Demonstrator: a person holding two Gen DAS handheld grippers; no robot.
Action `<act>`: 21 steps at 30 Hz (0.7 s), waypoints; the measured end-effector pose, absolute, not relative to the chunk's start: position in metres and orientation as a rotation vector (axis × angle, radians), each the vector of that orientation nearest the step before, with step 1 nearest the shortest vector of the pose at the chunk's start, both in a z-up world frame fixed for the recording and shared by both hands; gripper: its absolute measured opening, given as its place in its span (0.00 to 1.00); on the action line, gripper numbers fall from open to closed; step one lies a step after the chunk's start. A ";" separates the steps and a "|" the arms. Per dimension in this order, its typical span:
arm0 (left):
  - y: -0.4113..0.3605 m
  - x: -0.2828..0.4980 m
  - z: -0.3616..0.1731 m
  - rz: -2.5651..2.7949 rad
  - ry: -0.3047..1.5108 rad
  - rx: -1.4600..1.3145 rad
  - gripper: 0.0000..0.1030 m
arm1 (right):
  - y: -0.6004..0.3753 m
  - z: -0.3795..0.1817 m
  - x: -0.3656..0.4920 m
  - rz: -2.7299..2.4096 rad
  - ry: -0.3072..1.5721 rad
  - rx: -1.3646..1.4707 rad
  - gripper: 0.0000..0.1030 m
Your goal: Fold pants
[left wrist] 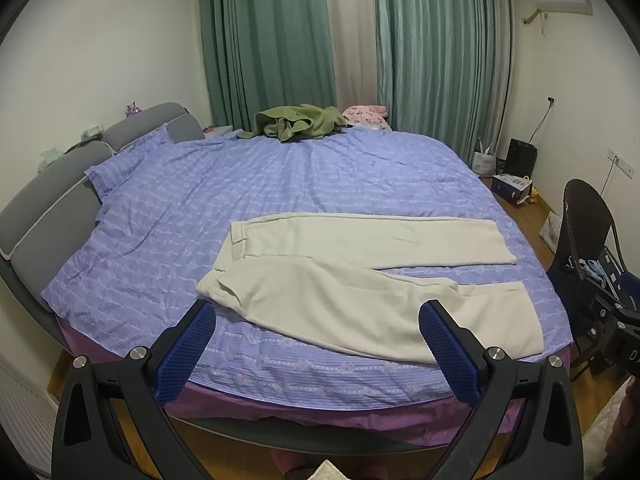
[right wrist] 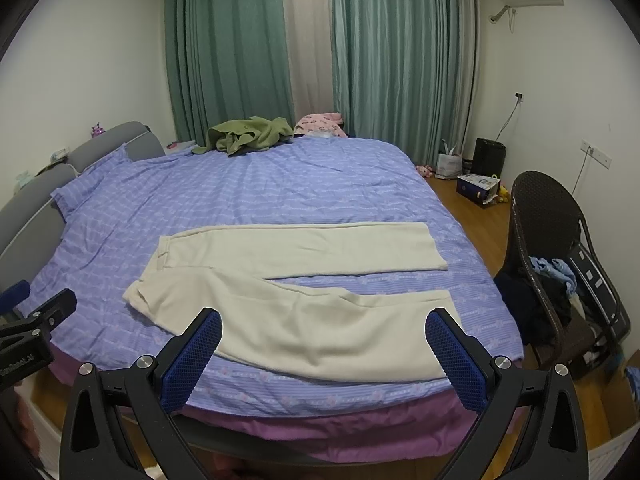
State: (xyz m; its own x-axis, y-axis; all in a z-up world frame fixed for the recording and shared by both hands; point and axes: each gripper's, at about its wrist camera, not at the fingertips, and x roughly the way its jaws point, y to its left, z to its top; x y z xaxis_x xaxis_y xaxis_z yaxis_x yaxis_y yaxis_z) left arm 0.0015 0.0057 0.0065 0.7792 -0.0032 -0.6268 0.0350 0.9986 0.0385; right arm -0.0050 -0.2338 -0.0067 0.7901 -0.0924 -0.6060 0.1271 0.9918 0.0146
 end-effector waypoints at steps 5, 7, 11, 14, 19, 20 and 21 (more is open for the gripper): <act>0.005 0.003 0.008 -0.019 0.672 0.051 1.00 | -0.234 -0.006 -0.005 -0.118 0.649 0.055 1.00; 0.004 0.005 0.008 -0.018 0.671 0.050 1.00 | -0.235 -0.006 -0.004 -0.117 0.648 0.054 1.00; 0.004 0.005 0.009 -0.017 0.671 0.048 1.00 | -0.234 -0.006 -0.003 -0.117 0.649 0.054 1.00; 0.005 0.007 0.009 -0.017 0.672 0.048 1.00 | -0.234 -0.007 -0.004 -0.117 0.648 0.054 1.00; 0.006 0.008 0.008 -0.026 0.670 0.055 1.00 | -0.235 -0.008 0.000 -0.115 0.657 0.062 1.00; 0.005 0.011 0.007 -0.030 0.671 0.063 1.00 | -0.235 -0.009 0.003 -0.112 0.661 0.068 1.00; 0.004 0.014 0.007 -0.034 0.672 0.069 1.00 | -0.235 -0.011 0.006 -0.109 0.669 0.076 1.00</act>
State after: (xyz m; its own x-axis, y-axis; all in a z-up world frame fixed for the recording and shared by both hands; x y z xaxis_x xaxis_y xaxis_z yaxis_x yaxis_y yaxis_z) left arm 0.0142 0.0044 0.0070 0.7822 -0.0087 -0.6229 0.0535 0.9971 0.0533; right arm 0.0059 -0.2351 -0.0106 0.7789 -0.0766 -0.6225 0.1253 0.9915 0.0346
